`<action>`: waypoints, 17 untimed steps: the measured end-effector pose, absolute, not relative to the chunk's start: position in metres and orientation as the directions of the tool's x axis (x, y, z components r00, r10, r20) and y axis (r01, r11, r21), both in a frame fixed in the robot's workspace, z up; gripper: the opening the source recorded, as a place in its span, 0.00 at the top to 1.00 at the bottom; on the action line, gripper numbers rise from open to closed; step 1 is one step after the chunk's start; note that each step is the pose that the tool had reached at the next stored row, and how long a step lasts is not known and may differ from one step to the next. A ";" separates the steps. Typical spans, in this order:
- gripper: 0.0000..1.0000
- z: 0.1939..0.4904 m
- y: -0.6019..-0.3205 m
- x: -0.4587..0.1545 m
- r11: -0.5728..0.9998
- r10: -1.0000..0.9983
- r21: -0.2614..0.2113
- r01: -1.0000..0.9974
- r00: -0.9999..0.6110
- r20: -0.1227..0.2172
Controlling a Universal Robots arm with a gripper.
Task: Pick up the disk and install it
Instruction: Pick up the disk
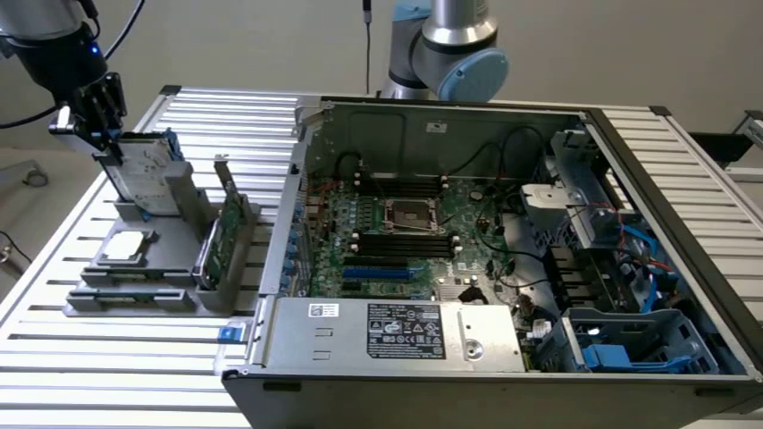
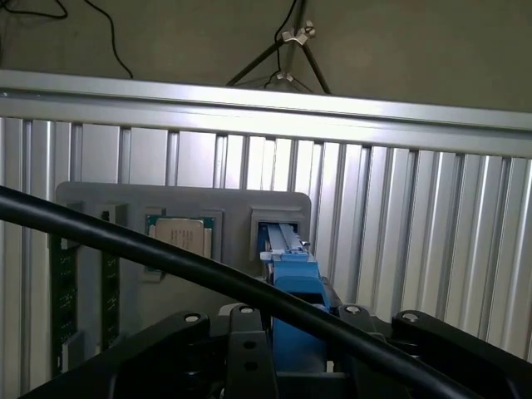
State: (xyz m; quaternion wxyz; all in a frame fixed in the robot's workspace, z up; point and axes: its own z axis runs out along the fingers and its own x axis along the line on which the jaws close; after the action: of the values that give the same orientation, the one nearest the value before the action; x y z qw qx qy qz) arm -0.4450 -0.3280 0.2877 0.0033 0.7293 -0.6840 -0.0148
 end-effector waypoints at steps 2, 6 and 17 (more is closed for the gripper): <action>0.67 0.288 -0.328 -0.445 -0.064 -0.998 0.025 -0.998 0.064 -0.017; 0.67 0.288 -0.328 -0.445 -0.064 -0.998 0.025 -0.998 0.064 -0.017; 0.67 0.317 -0.328 -0.445 -0.064 -0.998 0.026 -0.998 0.064 -0.008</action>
State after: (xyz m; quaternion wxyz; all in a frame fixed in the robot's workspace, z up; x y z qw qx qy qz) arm -0.4450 -0.3280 0.3172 0.0065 0.7293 -0.6840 -0.0118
